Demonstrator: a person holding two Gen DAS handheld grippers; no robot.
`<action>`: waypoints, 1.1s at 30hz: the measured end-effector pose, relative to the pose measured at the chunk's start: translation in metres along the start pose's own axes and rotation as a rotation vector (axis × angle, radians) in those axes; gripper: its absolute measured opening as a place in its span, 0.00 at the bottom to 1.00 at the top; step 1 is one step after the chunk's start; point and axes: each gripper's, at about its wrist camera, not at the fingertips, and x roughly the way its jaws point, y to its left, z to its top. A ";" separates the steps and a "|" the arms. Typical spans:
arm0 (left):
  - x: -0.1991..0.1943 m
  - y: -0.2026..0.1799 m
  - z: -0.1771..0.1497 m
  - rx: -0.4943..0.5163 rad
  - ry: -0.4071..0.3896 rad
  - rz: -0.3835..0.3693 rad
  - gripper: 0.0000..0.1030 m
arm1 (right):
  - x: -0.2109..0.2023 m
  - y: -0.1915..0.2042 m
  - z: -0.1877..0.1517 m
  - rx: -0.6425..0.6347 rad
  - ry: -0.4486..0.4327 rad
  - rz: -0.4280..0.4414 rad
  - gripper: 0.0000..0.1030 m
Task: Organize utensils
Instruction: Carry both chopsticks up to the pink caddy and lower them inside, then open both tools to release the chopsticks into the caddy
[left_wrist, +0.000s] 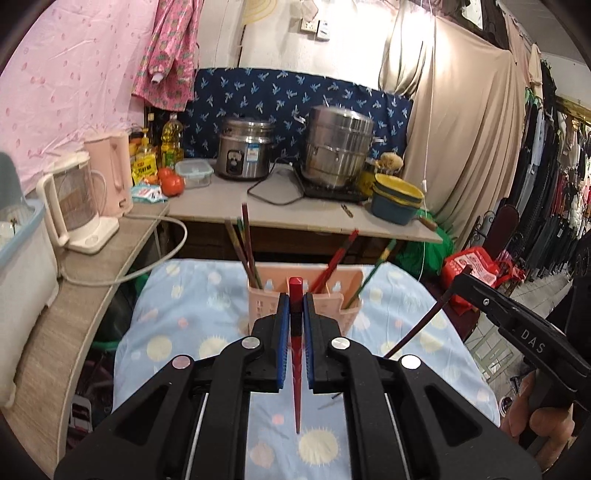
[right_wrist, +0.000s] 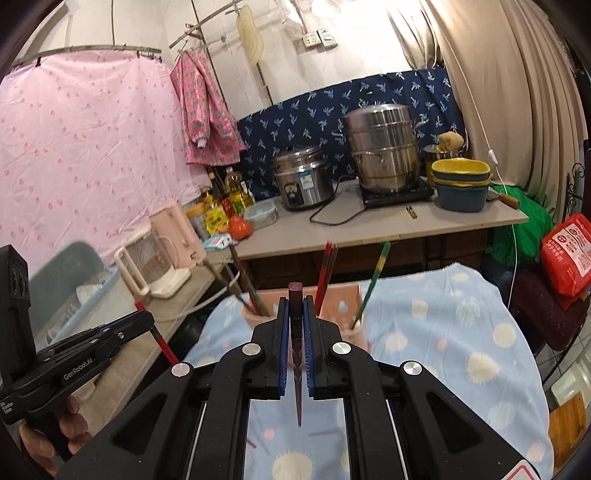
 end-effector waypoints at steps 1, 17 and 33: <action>0.000 -0.001 0.008 0.002 -0.011 0.001 0.07 | 0.002 -0.002 0.010 0.009 -0.015 0.005 0.07; 0.045 0.009 0.121 0.009 -0.183 0.034 0.07 | 0.071 -0.003 0.112 0.064 -0.141 0.029 0.07; 0.135 0.040 0.052 -0.073 -0.016 0.072 0.33 | 0.161 -0.020 0.025 0.108 0.081 -0.010 0.13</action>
